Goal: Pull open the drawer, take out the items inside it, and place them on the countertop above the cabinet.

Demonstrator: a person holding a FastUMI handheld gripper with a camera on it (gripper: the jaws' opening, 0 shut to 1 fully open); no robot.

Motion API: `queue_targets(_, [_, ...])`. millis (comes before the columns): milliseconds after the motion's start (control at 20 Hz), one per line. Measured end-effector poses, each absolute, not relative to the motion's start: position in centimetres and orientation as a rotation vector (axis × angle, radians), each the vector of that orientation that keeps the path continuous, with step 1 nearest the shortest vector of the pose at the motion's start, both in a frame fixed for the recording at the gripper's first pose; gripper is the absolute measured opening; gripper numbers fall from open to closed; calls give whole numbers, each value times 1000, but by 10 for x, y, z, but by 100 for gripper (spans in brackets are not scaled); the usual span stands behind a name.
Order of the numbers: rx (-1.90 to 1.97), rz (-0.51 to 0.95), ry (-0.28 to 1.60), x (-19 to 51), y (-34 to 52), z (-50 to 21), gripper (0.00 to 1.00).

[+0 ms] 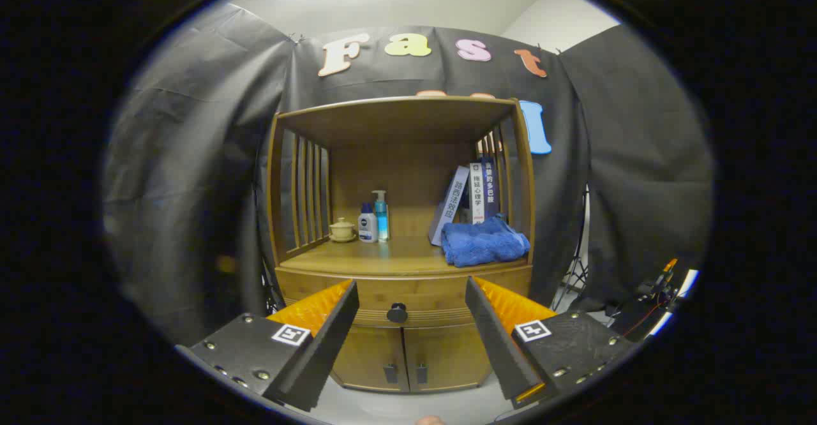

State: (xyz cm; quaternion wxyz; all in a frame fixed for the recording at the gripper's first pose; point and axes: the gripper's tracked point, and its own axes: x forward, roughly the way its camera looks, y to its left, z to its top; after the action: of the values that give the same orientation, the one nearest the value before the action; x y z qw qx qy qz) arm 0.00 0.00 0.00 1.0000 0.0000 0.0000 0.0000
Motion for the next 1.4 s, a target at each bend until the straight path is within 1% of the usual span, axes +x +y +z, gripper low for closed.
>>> queue_targets(250, [-16,2,29,3,8,-17,100])
queue_targets(850, [-8,-8,23,8,18,-34,100])
queue_targets(1100, [-23,-36,45,27,8,-51,100])
queue_targets(1400, [-4,-22,41,68,21,-47,100])
